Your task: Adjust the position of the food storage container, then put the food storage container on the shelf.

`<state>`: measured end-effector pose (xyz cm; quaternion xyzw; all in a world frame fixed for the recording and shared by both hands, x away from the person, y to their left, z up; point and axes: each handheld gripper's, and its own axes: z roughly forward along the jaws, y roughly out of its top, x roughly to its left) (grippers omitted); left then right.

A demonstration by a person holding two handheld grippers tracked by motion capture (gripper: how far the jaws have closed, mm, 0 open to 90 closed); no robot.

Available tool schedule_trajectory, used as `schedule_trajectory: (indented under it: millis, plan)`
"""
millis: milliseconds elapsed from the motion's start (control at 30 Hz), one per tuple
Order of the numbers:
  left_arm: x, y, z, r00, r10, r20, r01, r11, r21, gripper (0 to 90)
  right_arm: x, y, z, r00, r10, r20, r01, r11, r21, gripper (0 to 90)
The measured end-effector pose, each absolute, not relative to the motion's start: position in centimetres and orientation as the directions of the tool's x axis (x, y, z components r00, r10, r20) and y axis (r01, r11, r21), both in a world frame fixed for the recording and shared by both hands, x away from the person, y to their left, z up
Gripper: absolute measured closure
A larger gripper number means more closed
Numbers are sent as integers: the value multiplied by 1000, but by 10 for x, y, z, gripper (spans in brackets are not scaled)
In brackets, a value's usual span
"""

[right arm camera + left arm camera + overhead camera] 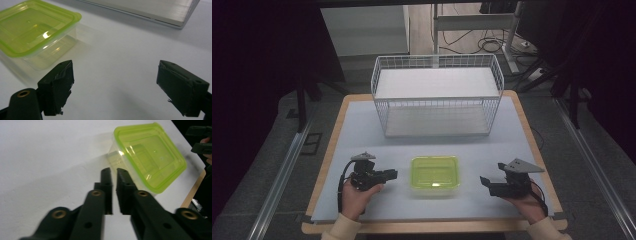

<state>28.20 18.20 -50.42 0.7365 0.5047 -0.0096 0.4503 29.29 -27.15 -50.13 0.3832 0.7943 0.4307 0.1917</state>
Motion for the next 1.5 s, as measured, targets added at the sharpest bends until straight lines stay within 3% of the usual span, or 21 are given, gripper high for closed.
schedule_trajectory:
  millis: [33, 67, 133, 367, 767, 1500]
  plan:
    - [281, 182, -502, 496, 736, -461, 741, -82, 666, 745, 293, -271, -501, -633, 774, 26, 444, 335, 831, 147]
    - [279, 183, -499, 499, 738, -454, 724, -68, 686, 597, 293, -271, -501, -640, 768, 39, 445, 329, 833, 147]
    - [278, 184, -497, 498, 737, -457, 721, -59, 690, 524, 293, -271, -501, -643, 765, 49, 450, 325, 832, 147]
    - [275, 185, -490, 499, 725, -475, 717, -38, 696, 456, 291, -265, -498, -674, 730, 114, 471, 306, 827, 197]
    - [279, 176, -493, 492, 672, -553, 757, -17, 654, 446, 293, -252, -498, -681, 663, 311, 596, 255, 762, 265]
    - [300, 154, -503, 472, 632, -615, 812, -40, 582, 478, 316, -232, -507, -610, 634, 475, 707, 165, 688, 382]
